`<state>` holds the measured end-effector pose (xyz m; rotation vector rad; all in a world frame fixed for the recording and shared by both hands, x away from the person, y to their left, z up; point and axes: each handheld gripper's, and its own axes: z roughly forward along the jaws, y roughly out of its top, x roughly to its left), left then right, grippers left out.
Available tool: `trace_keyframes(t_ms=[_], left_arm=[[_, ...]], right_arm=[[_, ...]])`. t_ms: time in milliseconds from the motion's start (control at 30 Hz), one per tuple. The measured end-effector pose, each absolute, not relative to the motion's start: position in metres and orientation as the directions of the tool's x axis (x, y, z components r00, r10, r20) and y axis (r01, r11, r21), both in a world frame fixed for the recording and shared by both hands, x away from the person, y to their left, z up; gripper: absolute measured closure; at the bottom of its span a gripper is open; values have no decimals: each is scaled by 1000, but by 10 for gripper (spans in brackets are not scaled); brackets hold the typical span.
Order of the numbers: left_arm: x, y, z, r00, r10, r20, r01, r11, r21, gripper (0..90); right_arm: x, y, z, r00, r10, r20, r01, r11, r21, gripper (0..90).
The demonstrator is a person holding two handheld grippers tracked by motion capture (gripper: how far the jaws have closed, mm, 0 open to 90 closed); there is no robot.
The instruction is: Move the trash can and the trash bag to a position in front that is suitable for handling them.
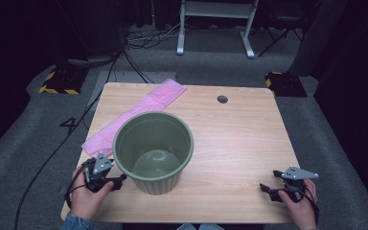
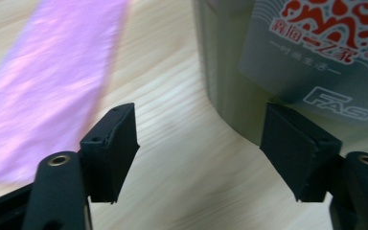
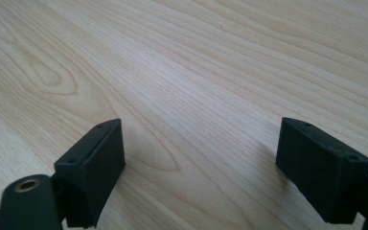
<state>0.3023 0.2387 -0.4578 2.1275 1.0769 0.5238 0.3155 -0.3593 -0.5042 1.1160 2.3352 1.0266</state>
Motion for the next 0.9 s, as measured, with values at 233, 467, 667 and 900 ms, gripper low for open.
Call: trace_keyframes(t_ms=[233, 467, 667, 900], left_arm=[[309, 196, -459, 638, 769, 49, 506, -466, 726, 254], [325, 191, -457, 637, 770, 26, 489, -430, 759, 247], [360, 214, -468, 544, 839, -14, 506, -315, 803, 263], [386, 196, -472, 588, 807, -43, 507, -327, 797, 295]], right_arm=[[316, -359, -504, -626, 780, -6, 523, 425, 739, 169], [322, -351, -502, -611, 792, 0, 542, 418, 729, 207], [336, -328, -493, -601, 799, -27, 527, 421, 738, 334], [358, -307, -488, -618, 786, 3, 541, 424, 726, 301]])
